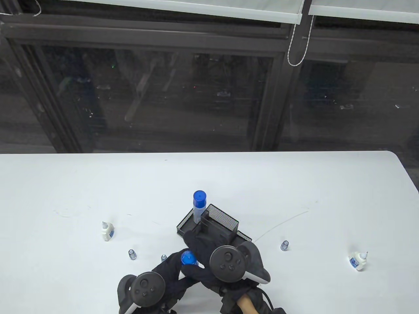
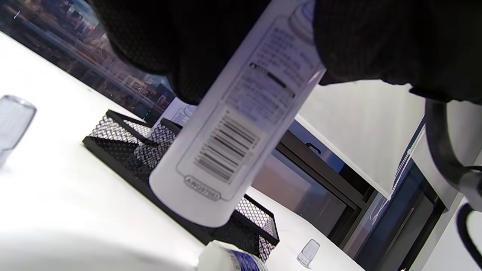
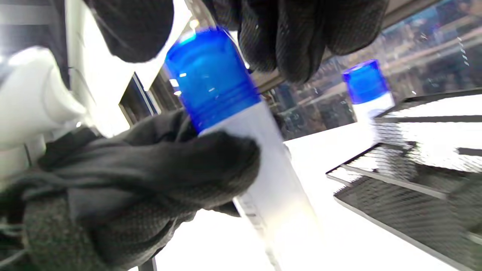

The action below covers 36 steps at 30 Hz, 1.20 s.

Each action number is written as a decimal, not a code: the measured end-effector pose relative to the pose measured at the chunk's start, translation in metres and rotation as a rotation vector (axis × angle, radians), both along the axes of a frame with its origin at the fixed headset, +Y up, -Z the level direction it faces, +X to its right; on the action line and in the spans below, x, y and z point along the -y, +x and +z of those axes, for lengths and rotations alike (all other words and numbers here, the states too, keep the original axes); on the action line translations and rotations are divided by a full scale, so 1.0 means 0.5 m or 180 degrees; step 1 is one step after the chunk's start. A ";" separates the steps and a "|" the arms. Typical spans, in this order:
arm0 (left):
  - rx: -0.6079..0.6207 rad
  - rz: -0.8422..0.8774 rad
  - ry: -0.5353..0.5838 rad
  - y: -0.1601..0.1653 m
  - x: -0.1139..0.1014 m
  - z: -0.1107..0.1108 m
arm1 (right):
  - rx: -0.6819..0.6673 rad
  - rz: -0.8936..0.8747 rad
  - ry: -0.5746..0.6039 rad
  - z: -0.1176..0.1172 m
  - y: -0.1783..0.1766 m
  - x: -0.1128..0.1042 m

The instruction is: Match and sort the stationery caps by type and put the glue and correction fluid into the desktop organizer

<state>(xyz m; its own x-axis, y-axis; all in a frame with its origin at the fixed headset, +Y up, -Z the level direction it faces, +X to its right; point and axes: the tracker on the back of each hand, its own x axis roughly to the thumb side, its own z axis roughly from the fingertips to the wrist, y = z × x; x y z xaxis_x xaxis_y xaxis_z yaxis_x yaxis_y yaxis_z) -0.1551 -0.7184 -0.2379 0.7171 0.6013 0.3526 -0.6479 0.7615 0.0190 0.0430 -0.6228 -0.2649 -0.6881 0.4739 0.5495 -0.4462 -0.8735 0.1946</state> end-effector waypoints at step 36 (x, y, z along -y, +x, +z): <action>-0.0687 -0.0078 -0.0244 0.002 -0.111 -0.236 | 0.1247 0.0280 -0.0508 -0.005 0.279 0.179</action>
<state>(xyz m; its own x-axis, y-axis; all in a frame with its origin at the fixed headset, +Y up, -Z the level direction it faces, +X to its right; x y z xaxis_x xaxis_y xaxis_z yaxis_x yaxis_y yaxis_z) -0.1541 -0.6632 -0.3560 0.7857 0.6018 0.1434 -0.6163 0.7816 0.0967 0.1824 -0.7123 -0.2676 -0.8717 0.4620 0.1634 -0.4385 -0.8842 0.1611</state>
